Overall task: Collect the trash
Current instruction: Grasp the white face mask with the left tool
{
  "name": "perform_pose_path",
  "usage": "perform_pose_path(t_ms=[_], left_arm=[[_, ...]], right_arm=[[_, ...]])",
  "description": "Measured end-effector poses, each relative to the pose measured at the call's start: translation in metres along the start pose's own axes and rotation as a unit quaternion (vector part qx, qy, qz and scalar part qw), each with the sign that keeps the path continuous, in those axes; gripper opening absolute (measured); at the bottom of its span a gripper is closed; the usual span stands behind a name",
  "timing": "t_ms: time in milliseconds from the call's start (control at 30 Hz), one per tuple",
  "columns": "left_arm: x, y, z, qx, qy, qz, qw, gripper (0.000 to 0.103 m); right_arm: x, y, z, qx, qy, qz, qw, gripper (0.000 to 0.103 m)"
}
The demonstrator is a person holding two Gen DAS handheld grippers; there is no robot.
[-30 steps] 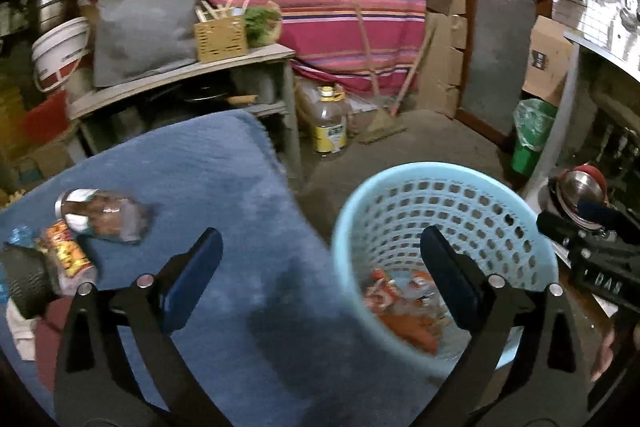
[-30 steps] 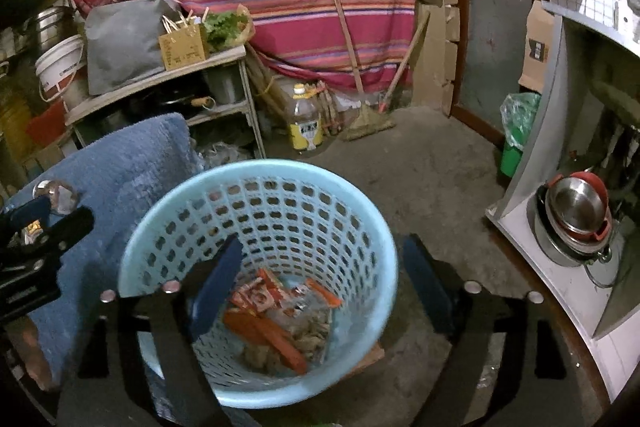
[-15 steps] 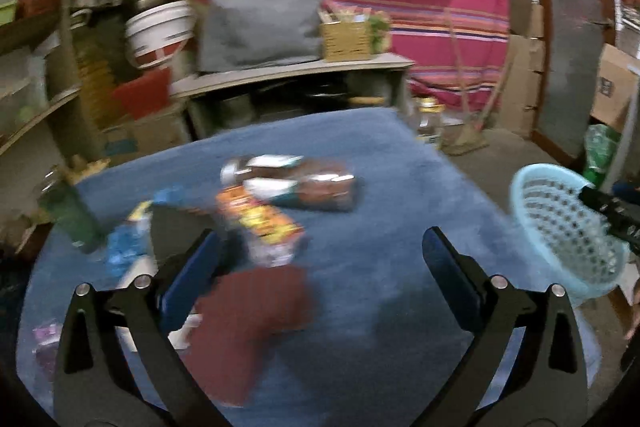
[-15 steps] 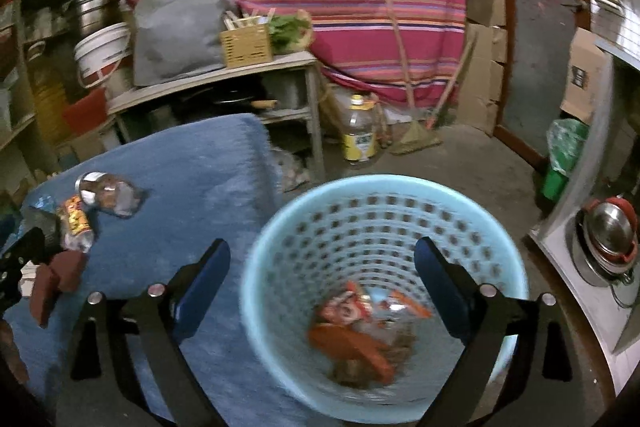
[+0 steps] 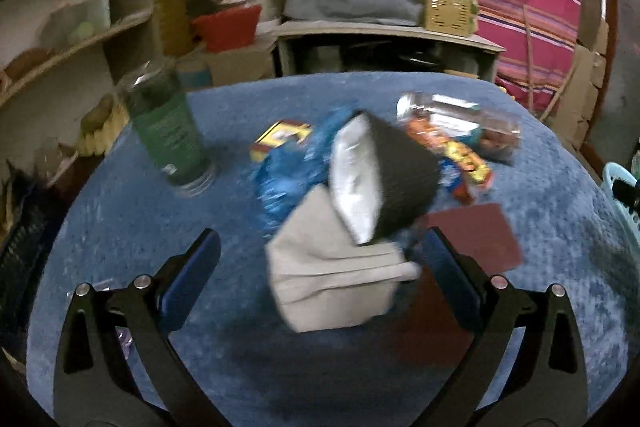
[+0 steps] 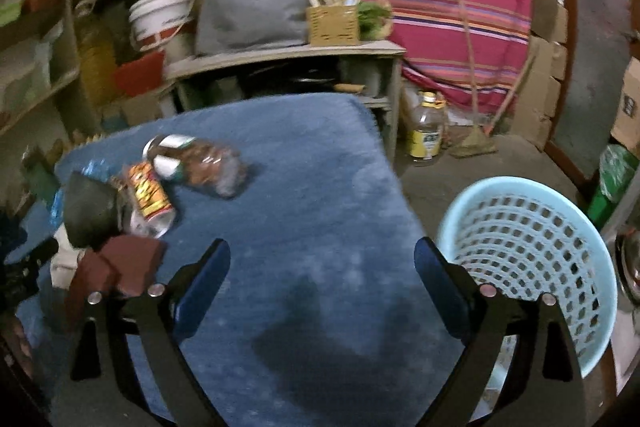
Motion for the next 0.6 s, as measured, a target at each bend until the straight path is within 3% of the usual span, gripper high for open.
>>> perform_pose_path(t_ms=[100,300,367,433,467,500,567,600], left_arm=[[0.002,0.015,-0.013,-0.009,-0.004,-0.016,0.9998,0.097],[0.004,0.039,-0.017,0.028,-0.009,-0.054,0.9981,0.093],[0.007,0.04,-0.01,0.051,0.0,-0.061,0.9968,0.08],[0.011,0.042,-0.003,0.069,0.008,-0.07,0.9952,0.058],[0.013,0.04,0.001,0.075,0.013,-0.071,0.9946,0.054],[0.014,0.038,0.002,0.069,0.015,-0.066,0.9953,0.052],[0.015,0.031,0.001,0.062,0.019,-0.057,0.9962,0.031],[0.016,0.028,0.001,0.064,0.018,-0.055,0.9963,0.027]], right_arm=[[0.003,0.005,-0.022,0.007,-0.024,-0.005,1.0,0.091],[0.007,0.013,-0.045,0.003,-0.046,-0.016,0.999,0.091],[0.009,0.013,-0.049,0.003,-0.05,-0.018,0.999,0.091],[0.01,0.012,-0.052,0.004,-0.056,-0.018,0.998,0.091],[0.011,0.012,-0.053,0.006,-0.058,-0.018,0.998,0.091],[0.012,0.011,-0.055,0.007,-0.061,-0.018,0.998,0.091],[0.012,0.009,-0.056,0.009,-0.065,-0.017,0.998,0.091],[0.012,0.008,-0.057,0.01,-0.067,-0.016,0.998,0.091]])
Point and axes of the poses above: each gripper's, at about its wrist camera, not at the fingertips, and y roughly the way its jaws point, z to its right, x to its underside, the point moved 9 cm from there along y, roughly the way its jaws point, and after that the axes turned 15 degrees about -z, right-handed, at the moved point
